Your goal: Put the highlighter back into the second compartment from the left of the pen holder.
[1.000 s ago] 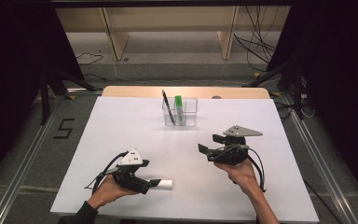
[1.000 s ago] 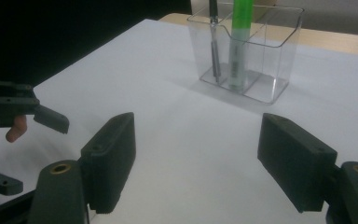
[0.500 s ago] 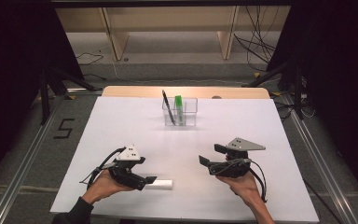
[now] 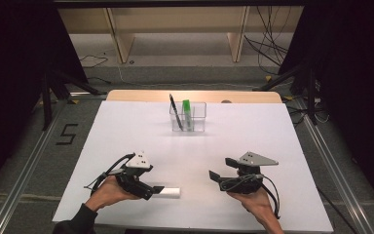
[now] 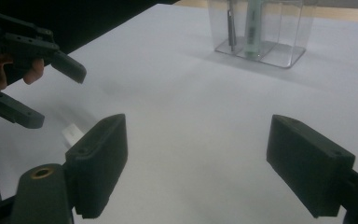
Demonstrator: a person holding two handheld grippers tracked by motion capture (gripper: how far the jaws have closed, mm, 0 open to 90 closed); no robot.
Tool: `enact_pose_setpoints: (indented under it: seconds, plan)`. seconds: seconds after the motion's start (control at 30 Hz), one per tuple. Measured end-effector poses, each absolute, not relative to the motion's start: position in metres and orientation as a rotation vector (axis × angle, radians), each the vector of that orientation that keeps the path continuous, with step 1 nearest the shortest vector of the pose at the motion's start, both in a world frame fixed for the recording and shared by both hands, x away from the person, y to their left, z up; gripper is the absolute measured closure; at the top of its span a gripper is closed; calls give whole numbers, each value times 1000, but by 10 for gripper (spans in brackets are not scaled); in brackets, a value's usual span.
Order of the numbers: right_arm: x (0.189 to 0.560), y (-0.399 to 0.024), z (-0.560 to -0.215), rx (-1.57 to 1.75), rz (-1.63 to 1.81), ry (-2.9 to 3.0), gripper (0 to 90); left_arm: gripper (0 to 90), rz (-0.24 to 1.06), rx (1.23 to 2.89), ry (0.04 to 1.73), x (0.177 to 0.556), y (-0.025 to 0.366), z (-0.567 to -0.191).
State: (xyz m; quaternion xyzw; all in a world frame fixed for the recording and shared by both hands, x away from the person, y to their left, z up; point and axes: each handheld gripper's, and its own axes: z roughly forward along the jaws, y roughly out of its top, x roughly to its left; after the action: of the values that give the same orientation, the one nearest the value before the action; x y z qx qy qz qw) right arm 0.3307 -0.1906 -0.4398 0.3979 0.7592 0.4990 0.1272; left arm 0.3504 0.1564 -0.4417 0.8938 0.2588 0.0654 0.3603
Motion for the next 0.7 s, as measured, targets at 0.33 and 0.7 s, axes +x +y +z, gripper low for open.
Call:
enact_pose_setpoints:
  seconds: [0.33,0.7]
  plan:
    - [323,-192,-447,1177,1430,2213,194,157,166,2366,638,351,149,-445]
    - [311,-201,-451,1192,1416,2202,188,158,175,2442,600,352,141,-447]
